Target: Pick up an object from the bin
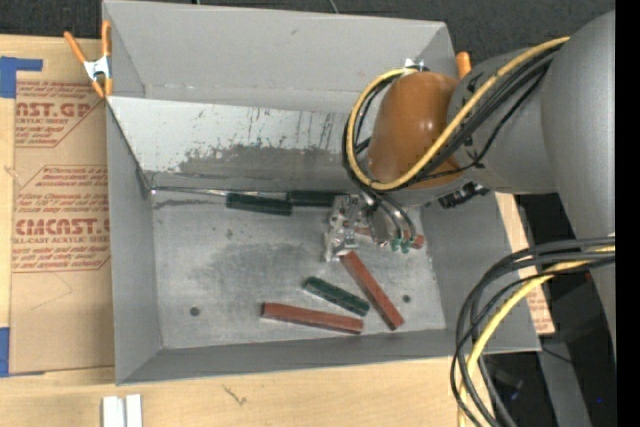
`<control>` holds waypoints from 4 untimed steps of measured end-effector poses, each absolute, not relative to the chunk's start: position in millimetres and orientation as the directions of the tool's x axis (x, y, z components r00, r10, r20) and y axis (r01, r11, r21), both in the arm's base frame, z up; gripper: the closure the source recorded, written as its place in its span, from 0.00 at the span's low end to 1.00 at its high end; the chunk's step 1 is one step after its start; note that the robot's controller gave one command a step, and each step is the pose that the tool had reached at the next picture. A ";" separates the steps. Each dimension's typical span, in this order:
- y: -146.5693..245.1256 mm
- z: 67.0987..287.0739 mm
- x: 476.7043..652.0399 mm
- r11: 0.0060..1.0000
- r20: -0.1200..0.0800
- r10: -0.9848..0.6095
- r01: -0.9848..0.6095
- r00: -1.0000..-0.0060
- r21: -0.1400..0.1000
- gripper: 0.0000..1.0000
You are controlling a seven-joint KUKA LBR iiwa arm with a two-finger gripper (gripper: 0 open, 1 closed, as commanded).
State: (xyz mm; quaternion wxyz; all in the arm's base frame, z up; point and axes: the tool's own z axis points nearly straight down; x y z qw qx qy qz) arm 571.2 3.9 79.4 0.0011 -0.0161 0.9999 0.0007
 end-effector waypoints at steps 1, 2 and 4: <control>3.8 79.3 571.0 1.000 -0.002 -0.032 -0.032 -1.000 0.002 0.00; 3.7 79.4 571.2 0.999 -0.002 -0.032 -0.032 -0.999 0.001 1.00; -32.3 281.9 549.0 0.999 -0.002 -0.044 -0.044 -0.999 -0.001 1.00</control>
Offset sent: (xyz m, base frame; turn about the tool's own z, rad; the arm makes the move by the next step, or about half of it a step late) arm 0.0000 0.0000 0.0000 0.0000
